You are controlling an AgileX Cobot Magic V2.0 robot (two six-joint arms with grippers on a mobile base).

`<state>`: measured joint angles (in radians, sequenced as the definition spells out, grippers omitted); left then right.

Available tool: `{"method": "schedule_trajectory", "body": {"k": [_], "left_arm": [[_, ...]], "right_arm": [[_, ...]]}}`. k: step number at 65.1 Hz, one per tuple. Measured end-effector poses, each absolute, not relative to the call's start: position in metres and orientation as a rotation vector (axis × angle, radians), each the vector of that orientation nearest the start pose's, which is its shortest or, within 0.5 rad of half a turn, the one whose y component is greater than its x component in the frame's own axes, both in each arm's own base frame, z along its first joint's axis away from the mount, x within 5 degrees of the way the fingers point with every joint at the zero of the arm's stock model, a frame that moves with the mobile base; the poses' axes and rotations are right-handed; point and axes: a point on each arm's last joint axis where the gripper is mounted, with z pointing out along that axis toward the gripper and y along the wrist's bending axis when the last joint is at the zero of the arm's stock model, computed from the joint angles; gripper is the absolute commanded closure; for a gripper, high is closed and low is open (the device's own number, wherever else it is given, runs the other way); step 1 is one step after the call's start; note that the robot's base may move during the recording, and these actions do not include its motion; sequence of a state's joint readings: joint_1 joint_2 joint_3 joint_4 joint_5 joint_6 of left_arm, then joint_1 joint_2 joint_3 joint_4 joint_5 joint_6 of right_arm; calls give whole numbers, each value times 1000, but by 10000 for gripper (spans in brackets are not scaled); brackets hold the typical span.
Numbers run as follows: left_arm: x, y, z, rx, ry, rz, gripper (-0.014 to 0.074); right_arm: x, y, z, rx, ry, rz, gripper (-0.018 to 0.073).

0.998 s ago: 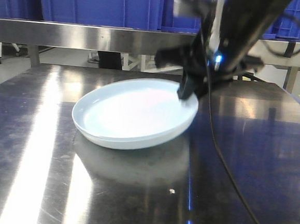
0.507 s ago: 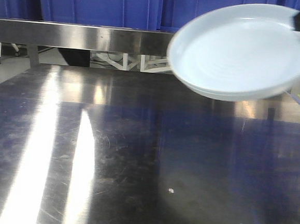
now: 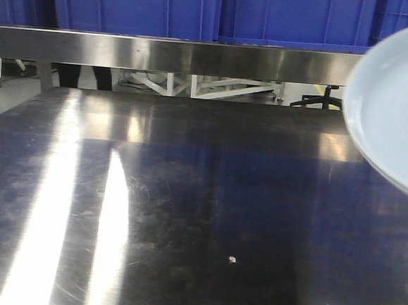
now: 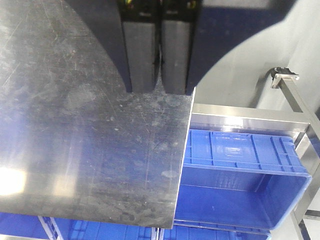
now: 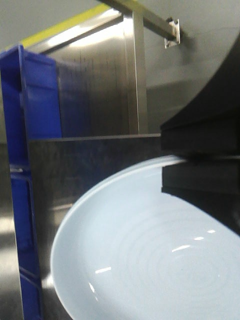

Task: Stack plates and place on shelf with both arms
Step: 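Lift the plate stack up and hold it beside the robot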

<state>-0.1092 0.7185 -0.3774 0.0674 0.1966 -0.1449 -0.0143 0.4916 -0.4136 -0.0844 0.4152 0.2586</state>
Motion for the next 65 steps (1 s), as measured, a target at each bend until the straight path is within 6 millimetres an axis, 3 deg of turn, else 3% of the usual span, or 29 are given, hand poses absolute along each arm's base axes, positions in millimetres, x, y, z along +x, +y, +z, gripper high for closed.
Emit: {"method": "schedule_trajectory", "body": {"k": [15,65], "left_arm": [[142,-14,257,22,2022,-106,514],[142,-14,257,23,2022,-106,514]], "right_arm": [[88,-7,272,235,1921,62,503],[88,-7,272,235,1920,62,503]]}}
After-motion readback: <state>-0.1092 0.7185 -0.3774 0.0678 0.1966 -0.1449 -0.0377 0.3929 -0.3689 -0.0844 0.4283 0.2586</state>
